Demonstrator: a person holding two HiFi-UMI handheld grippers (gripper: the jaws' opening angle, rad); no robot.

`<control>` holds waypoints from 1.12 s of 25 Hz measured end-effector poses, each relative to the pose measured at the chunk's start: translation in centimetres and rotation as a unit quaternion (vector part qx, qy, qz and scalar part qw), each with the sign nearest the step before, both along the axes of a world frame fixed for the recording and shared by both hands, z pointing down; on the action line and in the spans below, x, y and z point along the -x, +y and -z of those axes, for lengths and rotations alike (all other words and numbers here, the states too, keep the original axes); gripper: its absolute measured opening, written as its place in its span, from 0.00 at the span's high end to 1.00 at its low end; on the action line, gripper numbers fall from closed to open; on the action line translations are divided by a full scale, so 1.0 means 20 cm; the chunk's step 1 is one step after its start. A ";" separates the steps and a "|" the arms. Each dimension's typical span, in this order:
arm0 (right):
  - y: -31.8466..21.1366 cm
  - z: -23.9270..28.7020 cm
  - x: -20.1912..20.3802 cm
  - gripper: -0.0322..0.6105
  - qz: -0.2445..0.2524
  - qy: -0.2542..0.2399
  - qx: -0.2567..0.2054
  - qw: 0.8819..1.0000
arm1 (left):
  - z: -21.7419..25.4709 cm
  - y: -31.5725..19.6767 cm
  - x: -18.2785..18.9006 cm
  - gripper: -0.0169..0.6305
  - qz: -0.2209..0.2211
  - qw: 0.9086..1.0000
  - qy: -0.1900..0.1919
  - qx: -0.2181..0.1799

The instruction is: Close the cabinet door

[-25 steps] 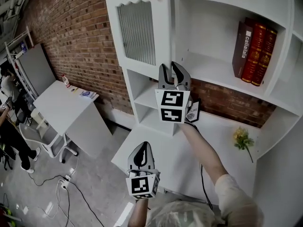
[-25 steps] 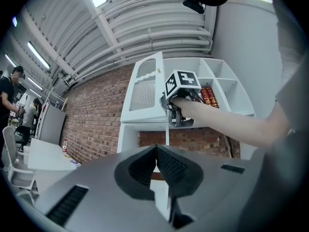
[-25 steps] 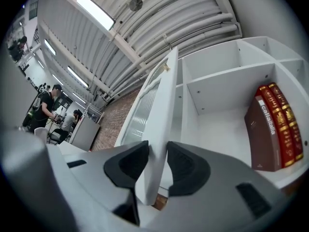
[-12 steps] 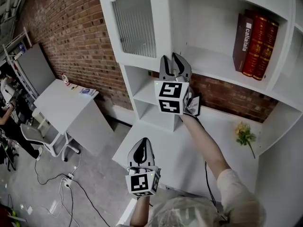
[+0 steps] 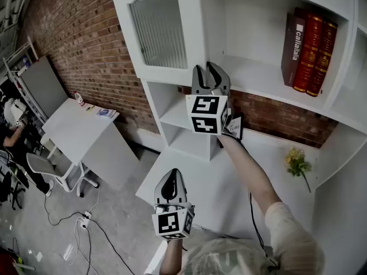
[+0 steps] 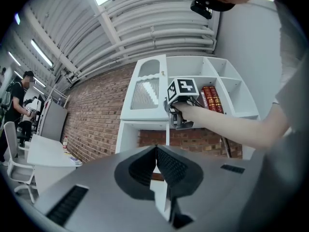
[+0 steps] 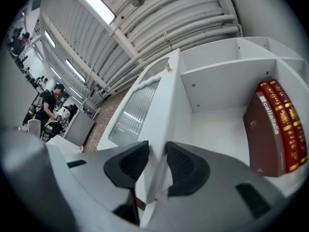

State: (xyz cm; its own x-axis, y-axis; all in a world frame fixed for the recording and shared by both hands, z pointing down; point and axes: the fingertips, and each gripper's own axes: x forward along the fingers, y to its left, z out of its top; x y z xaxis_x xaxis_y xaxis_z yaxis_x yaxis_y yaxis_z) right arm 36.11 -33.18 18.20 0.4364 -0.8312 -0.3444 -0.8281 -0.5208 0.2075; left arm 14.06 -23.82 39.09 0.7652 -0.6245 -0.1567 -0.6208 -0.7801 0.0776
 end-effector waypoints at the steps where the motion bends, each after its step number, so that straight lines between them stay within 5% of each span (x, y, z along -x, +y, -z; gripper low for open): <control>1: 0.00 0.00 -0.01 0.77 0.001 0.000 -0.001 1.000 | 0.00 0.00 0.00 0.95 0.002 1.000 0.000 0.000; 23: -0.03 0.00 -0.04 0.77 0.042 -0.003 -0.014 0.999 | -0.03 -0.03 -0.17 0.95 0.000 1.000 -0.008 0.002; 28: -0.01 0.01 -0.04 0.77 0.067 -0.020 0.017 0.997 | 0.00 -0.03 -0.15 0.95 0.001 1.000 -0.006 -0.006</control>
